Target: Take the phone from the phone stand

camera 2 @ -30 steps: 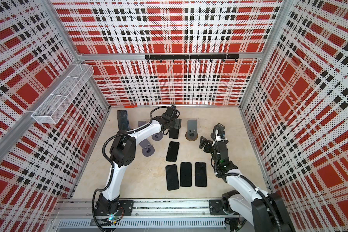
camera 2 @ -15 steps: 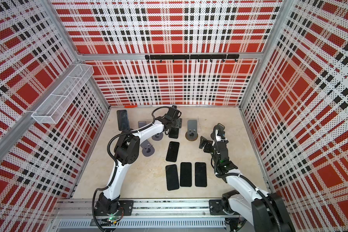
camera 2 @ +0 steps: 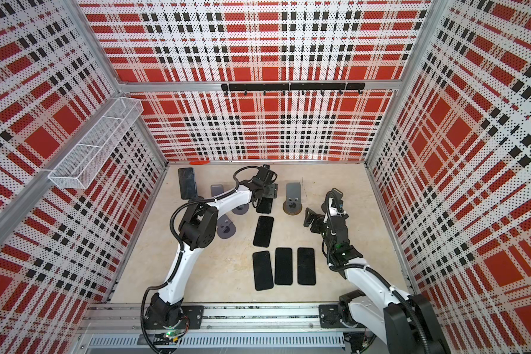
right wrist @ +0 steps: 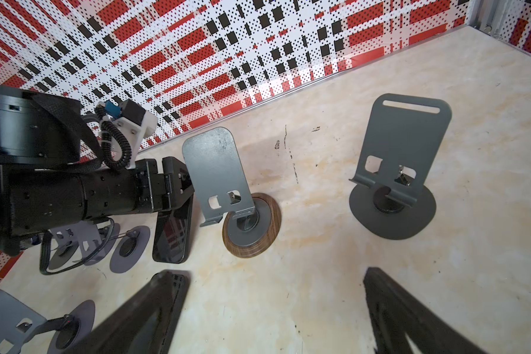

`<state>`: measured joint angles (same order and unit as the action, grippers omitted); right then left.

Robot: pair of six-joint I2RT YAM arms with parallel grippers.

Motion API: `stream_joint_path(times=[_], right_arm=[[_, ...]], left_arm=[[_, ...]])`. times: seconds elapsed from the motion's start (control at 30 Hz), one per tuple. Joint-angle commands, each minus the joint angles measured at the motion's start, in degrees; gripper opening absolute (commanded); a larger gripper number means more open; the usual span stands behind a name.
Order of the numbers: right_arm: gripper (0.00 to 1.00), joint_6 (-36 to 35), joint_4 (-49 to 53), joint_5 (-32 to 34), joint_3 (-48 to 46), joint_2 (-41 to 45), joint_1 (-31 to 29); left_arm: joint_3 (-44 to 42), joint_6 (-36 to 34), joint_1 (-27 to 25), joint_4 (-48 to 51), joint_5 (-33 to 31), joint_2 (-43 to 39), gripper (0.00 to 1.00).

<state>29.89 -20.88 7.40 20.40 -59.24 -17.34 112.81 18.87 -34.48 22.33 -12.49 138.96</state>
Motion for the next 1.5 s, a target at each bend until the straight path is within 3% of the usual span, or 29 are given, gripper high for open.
stream_joint_path(times=[0.0,1.1,1.47], right_arm=[[1.0,0.3,-0.9,-0.6,-0.4,-0.2,-0.2],[1.0,0.8,-3.6,-3.4,-1.6,1.0,-0.2],[1.0,0.8,-3.5,-3.2,-1.6,1.1,-0.2]], left_arm=[[0.9,0.1,0.2,0.9,0.9,2.4,0.67],[0.8,-0.7,0.6,1.6,0.7,4.4,0.81],[1.1,-0.9,0.7,1.7,-0.4,3.3,0.82]])
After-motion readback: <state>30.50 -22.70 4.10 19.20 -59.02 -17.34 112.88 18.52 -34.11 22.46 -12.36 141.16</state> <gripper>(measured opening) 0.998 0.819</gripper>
